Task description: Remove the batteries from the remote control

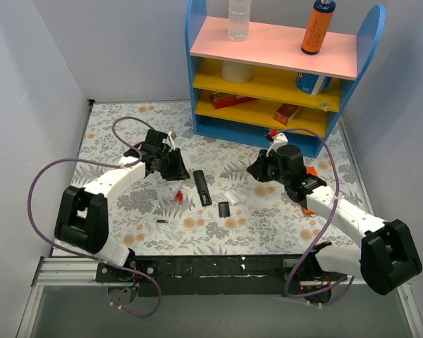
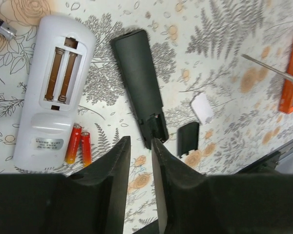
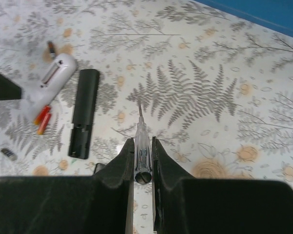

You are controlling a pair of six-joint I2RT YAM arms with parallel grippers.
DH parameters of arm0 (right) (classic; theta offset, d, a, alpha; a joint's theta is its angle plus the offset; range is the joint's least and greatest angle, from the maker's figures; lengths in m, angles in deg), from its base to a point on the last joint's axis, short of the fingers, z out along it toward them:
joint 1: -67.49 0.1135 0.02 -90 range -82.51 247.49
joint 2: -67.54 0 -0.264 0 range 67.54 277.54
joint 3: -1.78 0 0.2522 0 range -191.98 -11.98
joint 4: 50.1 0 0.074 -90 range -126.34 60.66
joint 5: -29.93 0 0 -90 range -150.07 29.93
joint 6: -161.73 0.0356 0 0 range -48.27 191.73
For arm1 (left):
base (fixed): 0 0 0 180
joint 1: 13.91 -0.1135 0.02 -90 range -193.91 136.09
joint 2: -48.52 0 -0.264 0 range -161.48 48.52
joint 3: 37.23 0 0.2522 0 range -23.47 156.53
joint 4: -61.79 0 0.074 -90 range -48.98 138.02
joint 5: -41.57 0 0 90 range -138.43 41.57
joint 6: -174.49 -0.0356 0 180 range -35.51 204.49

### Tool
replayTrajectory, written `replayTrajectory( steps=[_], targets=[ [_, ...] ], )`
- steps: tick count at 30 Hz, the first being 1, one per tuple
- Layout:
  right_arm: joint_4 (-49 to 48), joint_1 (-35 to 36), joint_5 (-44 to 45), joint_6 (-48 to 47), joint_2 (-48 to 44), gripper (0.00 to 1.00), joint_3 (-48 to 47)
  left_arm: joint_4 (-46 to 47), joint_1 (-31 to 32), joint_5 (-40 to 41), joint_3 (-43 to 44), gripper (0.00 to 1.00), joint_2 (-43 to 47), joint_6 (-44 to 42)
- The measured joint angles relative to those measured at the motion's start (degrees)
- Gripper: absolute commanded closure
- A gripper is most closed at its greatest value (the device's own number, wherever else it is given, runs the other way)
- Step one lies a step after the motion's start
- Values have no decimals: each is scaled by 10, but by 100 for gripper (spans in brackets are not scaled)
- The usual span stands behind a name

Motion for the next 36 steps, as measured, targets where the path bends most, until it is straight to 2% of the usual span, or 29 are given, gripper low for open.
replayTrajectory(
  steps=[2,3,6,8,9,10,13,19,33,34,36],
  targets=[
    [4,-2,35,2,2,95,7,10,0,2,-10,63,32,-3],
    [7,-3,51,3,2,94,12,14,0,3,-13,50,49,-4],
    [4,-5,82,14,2,89,34,43,2,4,-26,29,103,-7],
    [2,-6,93,23,1,84,53,65,3,4,-40,19,148,-7],
    [0,-6,97,29,0,82,62,71,4,4,-44,2,164,-8],
    [-9,-6,98,35,-5,78,72,82,4,5,-49,2,182,-7],
    [-38,-7,101,50,-34,73,109,103,5,11,-57,2,216,-6],
    [-56,-7,101,76,-63,66,174,105,6,54,-57,2,212,-5],
    [-40,-7,58,72,-92,60,200,109,7,94,-57,2,234,-4],
    [-28,-7,53,66,-99,47,193,109,6,95,-58,2,236,-3],
    [1,-7,44,48,-106,31,171,113,6,96,-62,2,242,-3]
  ],
)
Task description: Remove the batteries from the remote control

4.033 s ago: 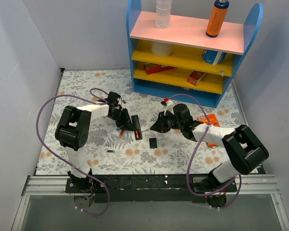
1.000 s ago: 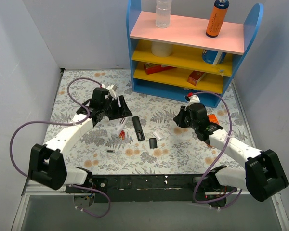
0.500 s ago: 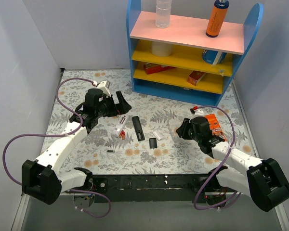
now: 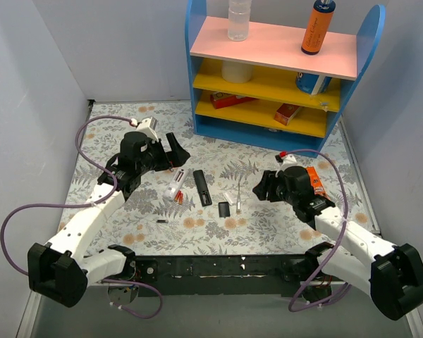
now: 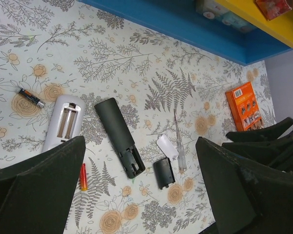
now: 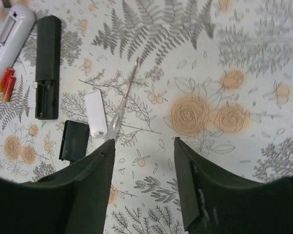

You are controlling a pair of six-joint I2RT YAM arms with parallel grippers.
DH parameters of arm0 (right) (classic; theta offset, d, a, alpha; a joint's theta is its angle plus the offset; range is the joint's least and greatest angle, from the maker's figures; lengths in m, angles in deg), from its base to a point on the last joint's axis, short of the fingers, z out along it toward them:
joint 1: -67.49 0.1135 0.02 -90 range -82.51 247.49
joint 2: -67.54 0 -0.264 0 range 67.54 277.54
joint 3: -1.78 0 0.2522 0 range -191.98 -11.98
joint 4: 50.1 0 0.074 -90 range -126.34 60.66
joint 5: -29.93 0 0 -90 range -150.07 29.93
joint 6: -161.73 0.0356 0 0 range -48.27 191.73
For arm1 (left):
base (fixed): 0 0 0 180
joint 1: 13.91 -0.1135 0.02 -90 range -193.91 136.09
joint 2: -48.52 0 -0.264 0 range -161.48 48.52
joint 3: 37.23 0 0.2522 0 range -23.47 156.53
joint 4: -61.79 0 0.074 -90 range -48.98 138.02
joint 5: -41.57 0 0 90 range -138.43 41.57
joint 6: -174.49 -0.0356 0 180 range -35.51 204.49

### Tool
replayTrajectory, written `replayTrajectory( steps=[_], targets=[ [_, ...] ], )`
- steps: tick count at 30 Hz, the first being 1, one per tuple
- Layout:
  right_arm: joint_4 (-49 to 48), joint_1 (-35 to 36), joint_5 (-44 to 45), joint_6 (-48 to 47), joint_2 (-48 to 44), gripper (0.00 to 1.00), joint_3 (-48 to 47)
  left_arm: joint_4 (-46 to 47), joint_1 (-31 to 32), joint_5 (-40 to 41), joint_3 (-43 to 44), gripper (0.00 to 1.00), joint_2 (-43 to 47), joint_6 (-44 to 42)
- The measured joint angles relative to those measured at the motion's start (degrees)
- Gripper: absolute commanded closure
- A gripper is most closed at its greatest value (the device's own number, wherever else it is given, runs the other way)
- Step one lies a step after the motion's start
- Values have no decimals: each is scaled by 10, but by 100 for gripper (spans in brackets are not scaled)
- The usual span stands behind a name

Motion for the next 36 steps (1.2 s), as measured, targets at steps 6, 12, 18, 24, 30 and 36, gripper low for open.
replayTrajectory(
  steps=[6,12,18,24,30,36],
  targets=[
    [111,0,-18,-74,-26,8,-132,13,0,1,-25,2,47,4],
    [211,0,4,-90,-70,2,-244,18,0,-9,-29,2,98,21],
    [257,0,12,-51,-145,2,-271,15,0,-29,3,2,157,54],
    [274,0,-26,-21,-167,2,-271,-14,0,-59,22,2,186,83],
    [285,0,-59,-13,-166,2,-271,-51,0,-67,22,2,197,94],
    [284,0,-61,-13,-182,2,-271,-56,0,-66,22,2,220,97]
  ],
)
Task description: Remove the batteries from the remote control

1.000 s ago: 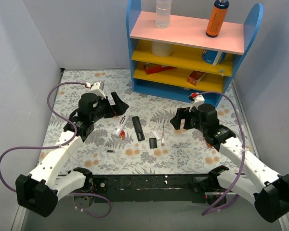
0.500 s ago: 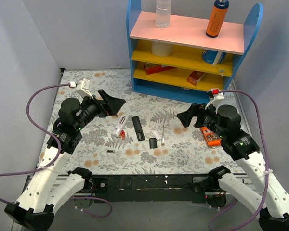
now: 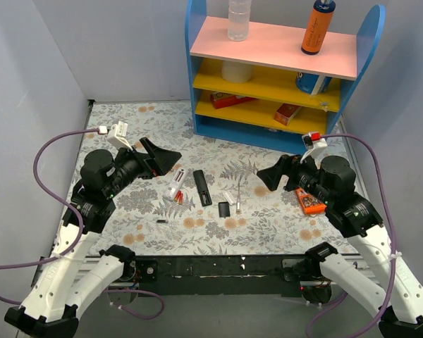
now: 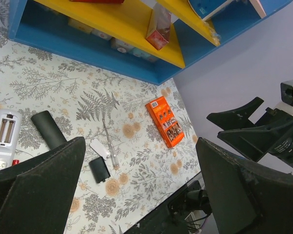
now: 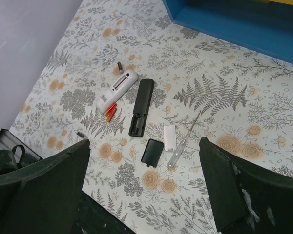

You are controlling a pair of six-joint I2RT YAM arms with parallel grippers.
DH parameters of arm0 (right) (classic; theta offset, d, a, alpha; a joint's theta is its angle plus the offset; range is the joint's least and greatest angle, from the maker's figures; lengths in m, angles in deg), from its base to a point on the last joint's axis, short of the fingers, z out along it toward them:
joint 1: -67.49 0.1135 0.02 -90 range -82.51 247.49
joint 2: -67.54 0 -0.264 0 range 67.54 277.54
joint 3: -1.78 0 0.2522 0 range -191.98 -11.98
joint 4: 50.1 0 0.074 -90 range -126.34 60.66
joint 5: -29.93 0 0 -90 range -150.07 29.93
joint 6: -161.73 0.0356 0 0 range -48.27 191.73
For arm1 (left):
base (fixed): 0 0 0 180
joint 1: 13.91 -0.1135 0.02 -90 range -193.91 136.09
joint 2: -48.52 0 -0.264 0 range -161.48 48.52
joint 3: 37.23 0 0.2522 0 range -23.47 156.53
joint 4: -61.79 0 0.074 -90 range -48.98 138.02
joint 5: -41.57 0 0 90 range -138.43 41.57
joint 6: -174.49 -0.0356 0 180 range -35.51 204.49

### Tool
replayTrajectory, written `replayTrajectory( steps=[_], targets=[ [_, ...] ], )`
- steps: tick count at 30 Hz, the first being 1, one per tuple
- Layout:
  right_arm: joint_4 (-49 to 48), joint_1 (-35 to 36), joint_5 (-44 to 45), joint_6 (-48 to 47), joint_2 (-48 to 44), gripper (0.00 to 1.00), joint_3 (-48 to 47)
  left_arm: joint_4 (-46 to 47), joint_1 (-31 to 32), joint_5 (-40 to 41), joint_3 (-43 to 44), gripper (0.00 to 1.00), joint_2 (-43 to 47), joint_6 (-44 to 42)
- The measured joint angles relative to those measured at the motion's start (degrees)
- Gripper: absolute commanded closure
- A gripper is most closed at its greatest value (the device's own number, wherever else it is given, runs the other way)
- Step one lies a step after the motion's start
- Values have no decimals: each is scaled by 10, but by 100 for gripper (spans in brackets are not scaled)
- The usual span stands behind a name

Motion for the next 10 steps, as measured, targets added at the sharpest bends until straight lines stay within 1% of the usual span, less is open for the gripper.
replayTrajectory(
  steps=[10],
  targets=[
    [-1,0,0,0,-6,2,0,-4,0,0,0,2,0,0]
  ],
)
